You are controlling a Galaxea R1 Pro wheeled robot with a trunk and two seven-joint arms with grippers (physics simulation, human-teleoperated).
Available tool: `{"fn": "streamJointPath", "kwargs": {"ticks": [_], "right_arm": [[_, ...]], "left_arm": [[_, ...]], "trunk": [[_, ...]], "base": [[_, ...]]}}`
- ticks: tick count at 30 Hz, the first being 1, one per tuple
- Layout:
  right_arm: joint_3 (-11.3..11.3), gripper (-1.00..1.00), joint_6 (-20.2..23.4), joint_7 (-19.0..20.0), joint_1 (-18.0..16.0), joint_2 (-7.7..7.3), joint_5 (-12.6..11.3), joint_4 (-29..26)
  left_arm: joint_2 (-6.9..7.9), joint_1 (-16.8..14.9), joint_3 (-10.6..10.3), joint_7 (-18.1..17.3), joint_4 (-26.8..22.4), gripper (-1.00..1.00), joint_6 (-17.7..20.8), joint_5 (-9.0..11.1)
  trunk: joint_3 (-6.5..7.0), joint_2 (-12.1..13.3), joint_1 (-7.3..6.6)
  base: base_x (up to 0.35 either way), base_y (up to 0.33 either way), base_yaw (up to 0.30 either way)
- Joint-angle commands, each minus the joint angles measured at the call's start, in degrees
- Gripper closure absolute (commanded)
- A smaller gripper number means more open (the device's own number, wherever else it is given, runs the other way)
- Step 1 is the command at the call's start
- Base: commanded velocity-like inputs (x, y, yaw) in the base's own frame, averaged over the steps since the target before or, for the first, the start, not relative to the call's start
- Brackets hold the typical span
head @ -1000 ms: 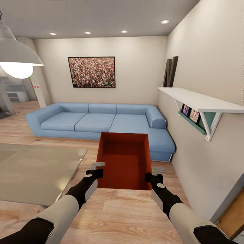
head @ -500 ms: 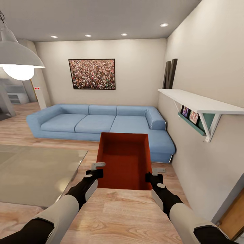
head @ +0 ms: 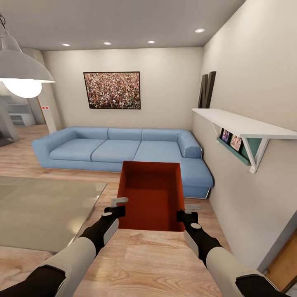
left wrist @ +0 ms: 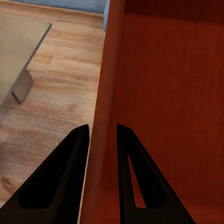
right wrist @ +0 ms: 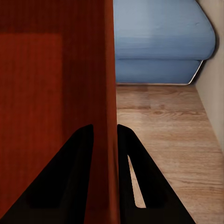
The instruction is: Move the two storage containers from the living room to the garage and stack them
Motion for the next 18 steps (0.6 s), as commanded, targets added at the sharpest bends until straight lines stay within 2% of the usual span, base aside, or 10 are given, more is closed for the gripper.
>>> {"fn": "streamJointPath", "kwargs": {"ticks": [1,4,12,18], "right_arm": [[-1.19,1.00,-0.37,-4.84,-0.11,-0.05,0.21,-0.19],[-1.19,1.00,-0.28,-4.86,-0.11,-0.05,0.15,-0.17],[-1.19,1.00,-0.09,-5.28,-0.11,0.02,0.21,-0.04],[-1.19,1.00,-0.13,-5.22,-0.11,-0.03,0.21,0.09]], "left_arm": [[0.60,0.00,-0.22,2.14,2.02,1.00,0.38,0.21],[0.60,0.00,-0.22,2.14,2.02,1.00,0.38,0.21],[0.60,0.00,-0.23,2.13,2.02,1.00,0.38,0.21],[0.60,0.00,-0.22,2.14,2.01,1.00,0.38,0.21]], "trunk": [[-0.07,-0.06,0.01],[-0.03,-0.06,0.01],[0.52,-0.06,0.01],[0.84,-0.06,0.01]], "base": [[0.000,0.000,0.000],[0.000,0.000,0.034],[0.000,0.000,0.169],[0.000,0.000,0.074]]}}
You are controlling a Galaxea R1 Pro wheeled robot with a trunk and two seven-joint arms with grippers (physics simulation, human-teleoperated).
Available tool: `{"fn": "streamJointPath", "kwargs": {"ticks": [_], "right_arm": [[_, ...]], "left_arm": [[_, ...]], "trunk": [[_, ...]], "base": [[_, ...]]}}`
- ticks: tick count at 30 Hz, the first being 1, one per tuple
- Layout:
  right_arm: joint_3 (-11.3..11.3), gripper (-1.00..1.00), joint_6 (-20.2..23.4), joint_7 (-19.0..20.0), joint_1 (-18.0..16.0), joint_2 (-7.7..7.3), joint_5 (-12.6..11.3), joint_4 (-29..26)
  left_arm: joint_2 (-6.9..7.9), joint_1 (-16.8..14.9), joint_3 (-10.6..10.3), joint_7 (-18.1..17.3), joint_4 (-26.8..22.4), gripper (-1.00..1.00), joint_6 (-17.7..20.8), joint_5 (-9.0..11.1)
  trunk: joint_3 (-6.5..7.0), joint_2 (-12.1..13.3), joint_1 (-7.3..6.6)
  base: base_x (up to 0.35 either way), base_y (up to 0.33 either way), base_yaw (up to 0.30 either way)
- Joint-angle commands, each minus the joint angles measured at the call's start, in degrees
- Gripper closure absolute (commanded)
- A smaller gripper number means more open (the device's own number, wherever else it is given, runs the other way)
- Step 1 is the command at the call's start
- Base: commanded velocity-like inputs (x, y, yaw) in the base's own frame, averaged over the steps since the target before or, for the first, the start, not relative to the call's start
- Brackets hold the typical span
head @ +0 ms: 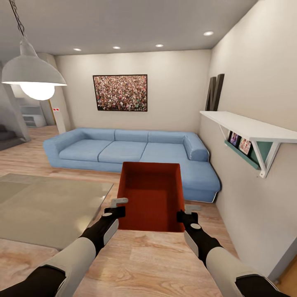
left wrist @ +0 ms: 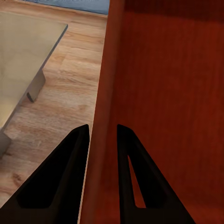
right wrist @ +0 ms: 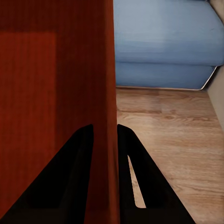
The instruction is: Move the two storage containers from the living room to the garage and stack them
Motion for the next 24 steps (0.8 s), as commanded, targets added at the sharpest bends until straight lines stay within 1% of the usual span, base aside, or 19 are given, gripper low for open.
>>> {"fn": "streamJointPath", "kwargs": {"ticks": [1,24], "right_arm": [[-1.22,1.00,-0.41,-5.18,-0.11,-0.07,0.16,-0.14],[-1.22,1.00,-0.55,-5.34,-0.11,0.00,0.18,0.43]], "left_arm": [[0.61,0.00,-0.31,2.22,1.56,1.00,0.38,0.16],[0.61,0.00,-0.31,2.21,1.58,1.00,0.38,0.16]], "trunk": [[-0.06,-0.06,0.01],[1.82,-0.06,0.01]], "base": [[0.000,0.000,0.015],[0.000,0.000,0.001]]}}
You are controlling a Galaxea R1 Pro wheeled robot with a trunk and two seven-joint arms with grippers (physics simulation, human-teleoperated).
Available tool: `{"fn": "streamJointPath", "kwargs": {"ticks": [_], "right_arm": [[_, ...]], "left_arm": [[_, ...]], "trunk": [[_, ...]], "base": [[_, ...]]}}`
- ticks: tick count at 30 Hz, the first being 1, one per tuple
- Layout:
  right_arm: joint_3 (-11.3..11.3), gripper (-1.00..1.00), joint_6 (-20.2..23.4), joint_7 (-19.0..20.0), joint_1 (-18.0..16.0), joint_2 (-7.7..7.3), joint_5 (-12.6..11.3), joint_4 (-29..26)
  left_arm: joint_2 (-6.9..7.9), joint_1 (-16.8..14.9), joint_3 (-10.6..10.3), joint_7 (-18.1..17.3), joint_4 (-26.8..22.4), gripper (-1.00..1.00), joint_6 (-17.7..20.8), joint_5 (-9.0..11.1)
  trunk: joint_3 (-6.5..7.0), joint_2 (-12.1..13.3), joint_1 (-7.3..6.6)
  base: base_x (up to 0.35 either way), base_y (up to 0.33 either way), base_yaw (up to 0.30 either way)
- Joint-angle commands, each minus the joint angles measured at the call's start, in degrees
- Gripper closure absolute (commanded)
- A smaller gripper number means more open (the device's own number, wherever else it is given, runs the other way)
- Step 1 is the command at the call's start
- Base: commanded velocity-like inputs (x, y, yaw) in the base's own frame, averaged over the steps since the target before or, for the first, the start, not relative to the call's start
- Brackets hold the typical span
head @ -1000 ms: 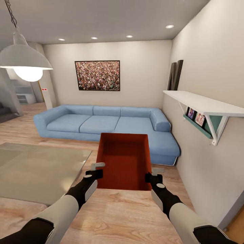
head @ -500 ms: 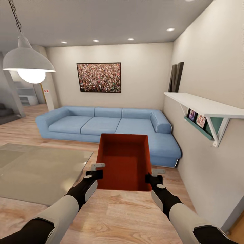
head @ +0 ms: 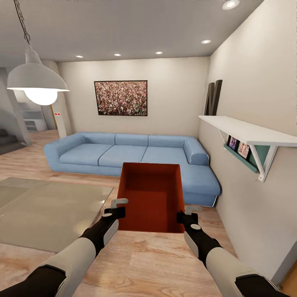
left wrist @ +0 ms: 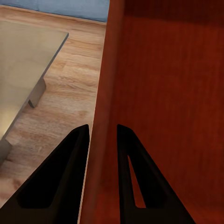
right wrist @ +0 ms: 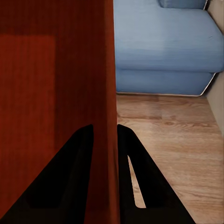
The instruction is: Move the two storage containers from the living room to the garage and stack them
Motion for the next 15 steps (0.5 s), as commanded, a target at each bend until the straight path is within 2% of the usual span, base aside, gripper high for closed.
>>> {"fn": "streamJointPath", "kwargs": {"ticks": [1,15], "right_arm": [[-1.13,1.00,-0.33,-5.39,-0.11,-0.05,0.19,-0.18],[-1.13,1.00,-0.31,-5.30,-0.11,-0.07,0.19,-0.18]], "left_arm": [[0.62,0.00,-0.32,2.29,1.14,1.00,0.38,0.22],[0.62,0.00,-0.32,2.30,1.14,1.00,0.38,0.22]], "trunk": [[0.02,-0.06,0.01],[1.24,-0.06,0.01]], "base": [[0.000,0.000,0.000],[0.000,0.000,0.000]]}}
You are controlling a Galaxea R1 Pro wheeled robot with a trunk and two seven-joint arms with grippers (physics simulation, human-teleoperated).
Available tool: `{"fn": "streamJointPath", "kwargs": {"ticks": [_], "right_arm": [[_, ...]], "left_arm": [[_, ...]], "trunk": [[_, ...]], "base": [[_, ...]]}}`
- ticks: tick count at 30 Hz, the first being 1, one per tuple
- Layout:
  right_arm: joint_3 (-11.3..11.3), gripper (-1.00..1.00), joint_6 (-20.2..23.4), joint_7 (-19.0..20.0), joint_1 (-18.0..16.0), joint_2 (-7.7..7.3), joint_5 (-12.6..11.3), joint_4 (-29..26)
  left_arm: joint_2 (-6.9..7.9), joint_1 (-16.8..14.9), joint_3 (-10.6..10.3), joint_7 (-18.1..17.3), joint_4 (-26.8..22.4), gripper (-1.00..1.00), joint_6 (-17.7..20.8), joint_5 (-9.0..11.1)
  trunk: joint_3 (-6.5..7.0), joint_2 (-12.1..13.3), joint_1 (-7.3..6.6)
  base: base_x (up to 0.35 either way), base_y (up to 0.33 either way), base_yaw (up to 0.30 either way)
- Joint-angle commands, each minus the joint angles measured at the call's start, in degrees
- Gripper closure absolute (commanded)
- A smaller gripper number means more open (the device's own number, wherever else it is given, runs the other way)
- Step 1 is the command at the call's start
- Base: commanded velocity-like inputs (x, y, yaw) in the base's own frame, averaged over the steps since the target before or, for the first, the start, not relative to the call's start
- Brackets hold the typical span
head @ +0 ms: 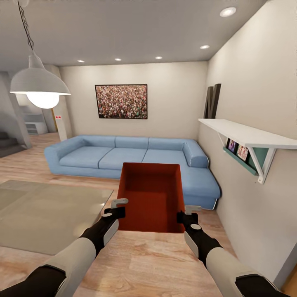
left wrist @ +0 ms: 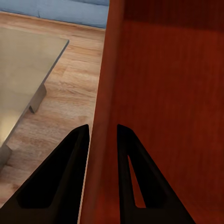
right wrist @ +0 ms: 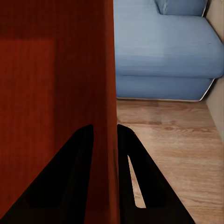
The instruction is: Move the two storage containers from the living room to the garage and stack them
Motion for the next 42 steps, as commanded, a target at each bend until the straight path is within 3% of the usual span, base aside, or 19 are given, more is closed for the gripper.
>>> {"fn": "streamJointPath", "kwargs": {"ticks": [1,22,42], "right_arm": [[-1.13,1.00,-0.33,-5.32,-0.11,-0.07,0.20,-0.19],[-1.13,1.00,-0.41,-5.34,-0.11,-0.09,0.20,-0.60],[-1.13,1.00,-0.17,-5.30,-0.11,-0.02,0.03,-0.10]], "left_arm": [[0.65,0.00,-0.32,2.27,1.13,1.00,0.38,0.22],[0.65,0.00,-0.41,2.23,1.13,1.00,0.38,0.22],[0.65,0.00,-0.38,2.25,1.13,1.00,0.38,0.22]], "trunk": [[-0.03,-0.06,0.01],[0.05,-0.06,0.01],[0.36,-0.06,0.01]], "base": [[0.000,0.000,0.000],[0.000,0.000,0.003],[0.000,0.000,0.275]]}}
